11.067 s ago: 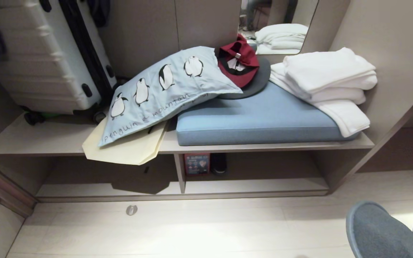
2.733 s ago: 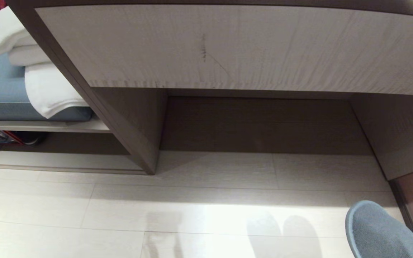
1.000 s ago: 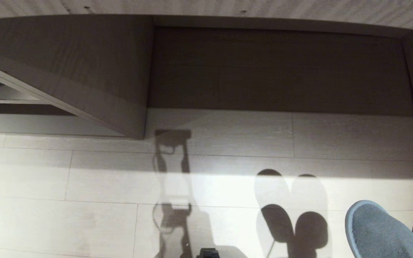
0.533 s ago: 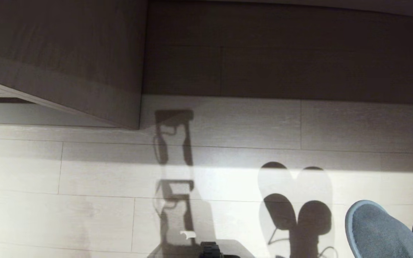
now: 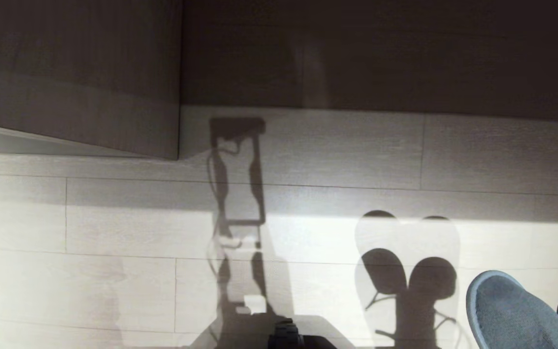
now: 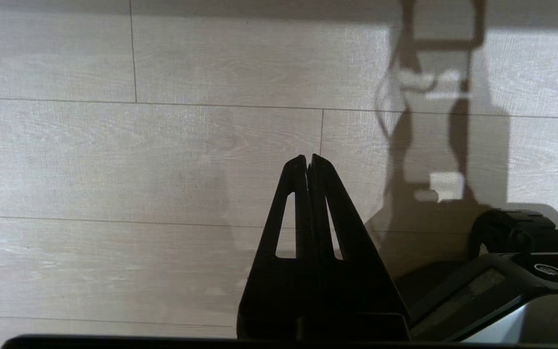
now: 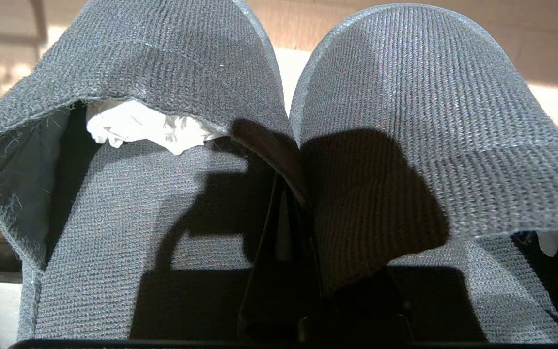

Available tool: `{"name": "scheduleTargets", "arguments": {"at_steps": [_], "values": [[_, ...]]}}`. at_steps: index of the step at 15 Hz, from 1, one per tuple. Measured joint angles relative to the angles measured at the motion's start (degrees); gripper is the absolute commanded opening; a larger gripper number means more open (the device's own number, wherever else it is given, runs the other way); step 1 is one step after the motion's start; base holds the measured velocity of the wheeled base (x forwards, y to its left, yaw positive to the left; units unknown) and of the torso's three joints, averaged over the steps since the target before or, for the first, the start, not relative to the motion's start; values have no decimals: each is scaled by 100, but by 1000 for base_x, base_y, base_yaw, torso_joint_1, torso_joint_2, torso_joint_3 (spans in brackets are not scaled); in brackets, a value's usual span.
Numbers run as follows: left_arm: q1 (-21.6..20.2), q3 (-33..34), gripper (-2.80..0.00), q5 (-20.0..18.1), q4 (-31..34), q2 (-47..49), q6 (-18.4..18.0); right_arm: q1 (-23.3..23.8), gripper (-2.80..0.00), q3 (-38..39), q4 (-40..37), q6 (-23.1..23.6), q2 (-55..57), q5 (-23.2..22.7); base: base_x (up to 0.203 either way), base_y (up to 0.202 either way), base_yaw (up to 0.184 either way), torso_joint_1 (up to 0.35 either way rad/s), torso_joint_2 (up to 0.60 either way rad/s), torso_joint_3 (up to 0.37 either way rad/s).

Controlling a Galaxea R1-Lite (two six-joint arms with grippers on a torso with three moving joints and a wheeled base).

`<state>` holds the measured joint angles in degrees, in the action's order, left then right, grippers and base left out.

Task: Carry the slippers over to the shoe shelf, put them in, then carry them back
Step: Place the slippers on the floor

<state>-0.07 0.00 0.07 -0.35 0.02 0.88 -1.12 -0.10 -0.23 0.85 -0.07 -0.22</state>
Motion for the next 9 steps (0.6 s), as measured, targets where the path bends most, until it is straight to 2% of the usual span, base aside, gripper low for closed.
{"name": "scheduleTargets", "arguments": {"at_steps": [9], "values": [[0,0,-280,-1,0,2,-3,0,-280,0,-1,-1,2,-2,0,0,0,2,3,-199]]}}
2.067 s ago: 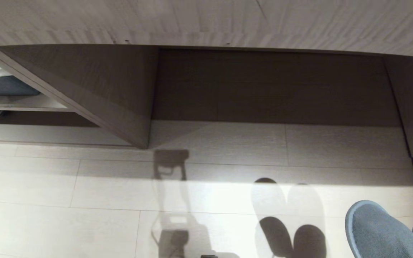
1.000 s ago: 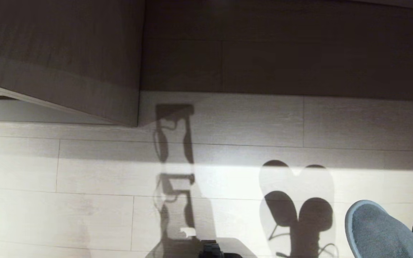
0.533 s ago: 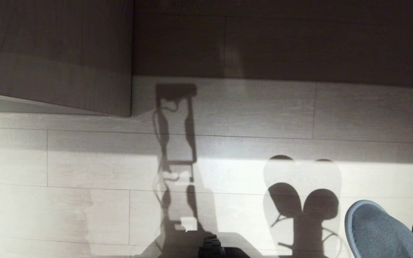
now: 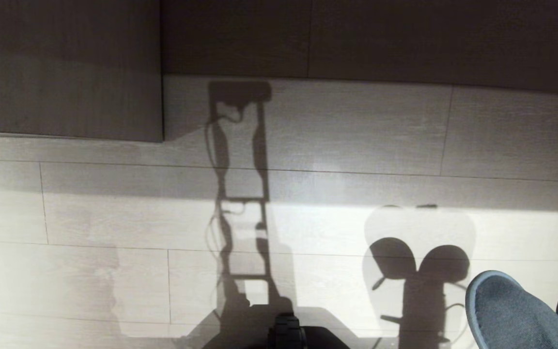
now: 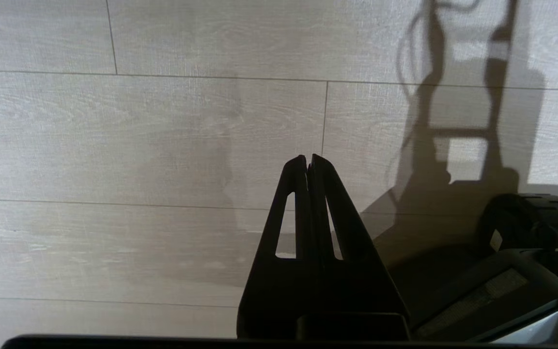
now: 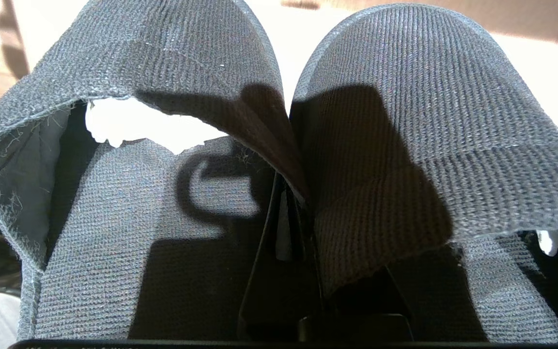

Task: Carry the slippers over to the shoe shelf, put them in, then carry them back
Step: Place the slippers on the floor

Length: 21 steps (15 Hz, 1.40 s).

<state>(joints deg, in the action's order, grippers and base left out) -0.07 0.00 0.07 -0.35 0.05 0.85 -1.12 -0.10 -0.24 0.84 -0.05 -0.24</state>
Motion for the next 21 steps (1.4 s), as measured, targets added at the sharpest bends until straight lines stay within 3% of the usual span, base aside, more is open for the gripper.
{"name": "scheduleTargets", "arguments": {"at_steps": [21], "values": [[0,0,-280,1,5,-2,-9,0,-280,0,2,-4,5,2,0,0,0,1,0,-25]]}}
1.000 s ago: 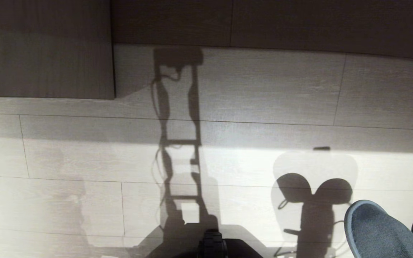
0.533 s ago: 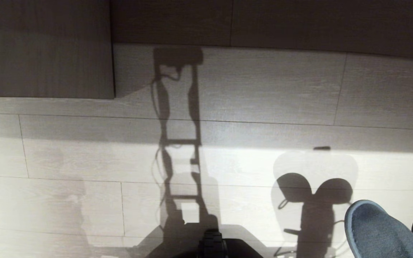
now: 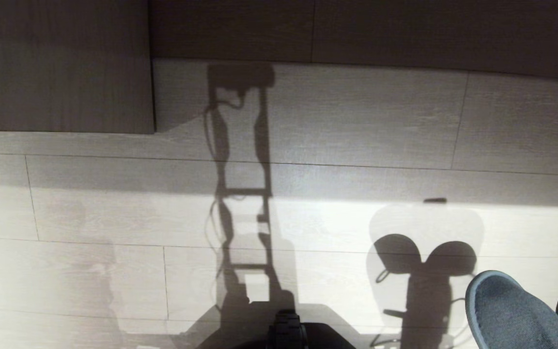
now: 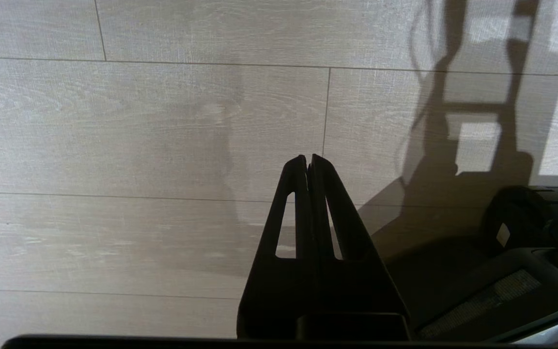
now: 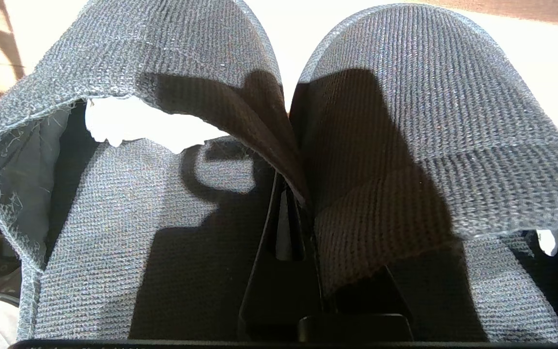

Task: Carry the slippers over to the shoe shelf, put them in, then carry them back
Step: Place the slippers on the floor

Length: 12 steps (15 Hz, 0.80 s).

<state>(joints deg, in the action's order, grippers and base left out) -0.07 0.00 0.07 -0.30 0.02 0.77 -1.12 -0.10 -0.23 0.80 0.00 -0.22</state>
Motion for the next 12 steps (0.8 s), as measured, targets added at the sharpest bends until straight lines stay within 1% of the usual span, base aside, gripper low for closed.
{"name": "scheduleTargets", "arguments": {"at_steps": [4,6,8,10,12], "values": [[0,0,-280,0,-2,0,0,0,-280,-7,12,24,7,10,0,0,0,0,0,0],[0,0,-280,0,-2,0,-2,5,-280,-269,61,19,146,-5,0,0,0,0,0,0],[0,0,-280,0,-2,0,0,5,-280,-627,203,-64,519,-11,0,0,0,0,0,0],[0,0,-280,0,-2,0,0,5,-280,-843,664,-165,1037,-9,0,0,0,0,0,0],[0,0,-280,0,-2,0,-1,24,-280,-935,1486,-223,1800,33,0,0,0,0,0,0]]}}
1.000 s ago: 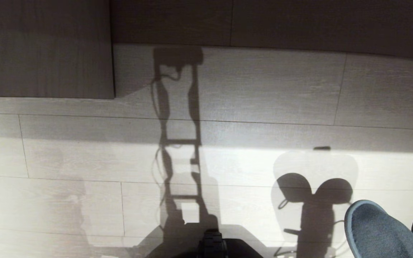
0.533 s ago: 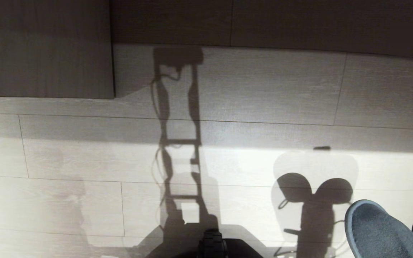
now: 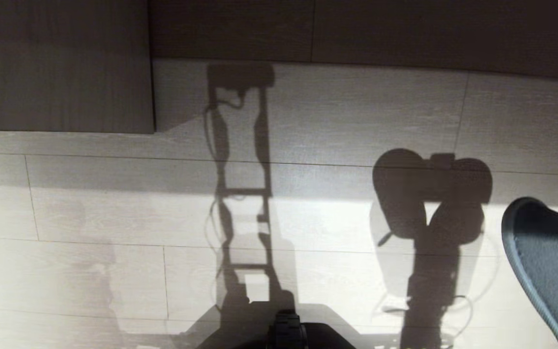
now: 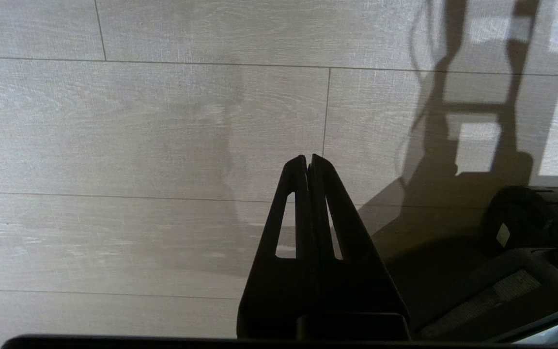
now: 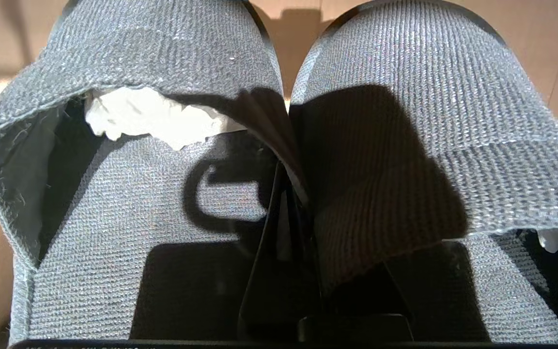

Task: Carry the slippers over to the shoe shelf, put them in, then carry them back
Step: Place the slippers on the floor

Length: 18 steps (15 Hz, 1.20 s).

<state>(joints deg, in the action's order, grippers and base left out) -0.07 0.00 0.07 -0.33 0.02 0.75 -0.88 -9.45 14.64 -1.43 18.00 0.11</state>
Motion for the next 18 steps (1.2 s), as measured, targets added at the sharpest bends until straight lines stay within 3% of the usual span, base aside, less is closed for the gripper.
{"name": "scheduleTargets", "arguments": {"at_steps": [4,11,15,18], "values": [[0,0,-280,0,2,0,1,67,-280,20,2138,-93,1634,341,0,0,0,0,0,0],[0,0,-280,0,0,0,1,93,-280,-105,4709,-133,4447,556,0,0,0,0,0,0],[0,0,-280,-2,0,0,0,101,-280,-864,6185,77,5962,555,0,0,0,0,0,0],[0,0,-280,0,2,0,-1,108,-280,-2049,6385,144,6772,553,0,0,0,0,0,0]]}}
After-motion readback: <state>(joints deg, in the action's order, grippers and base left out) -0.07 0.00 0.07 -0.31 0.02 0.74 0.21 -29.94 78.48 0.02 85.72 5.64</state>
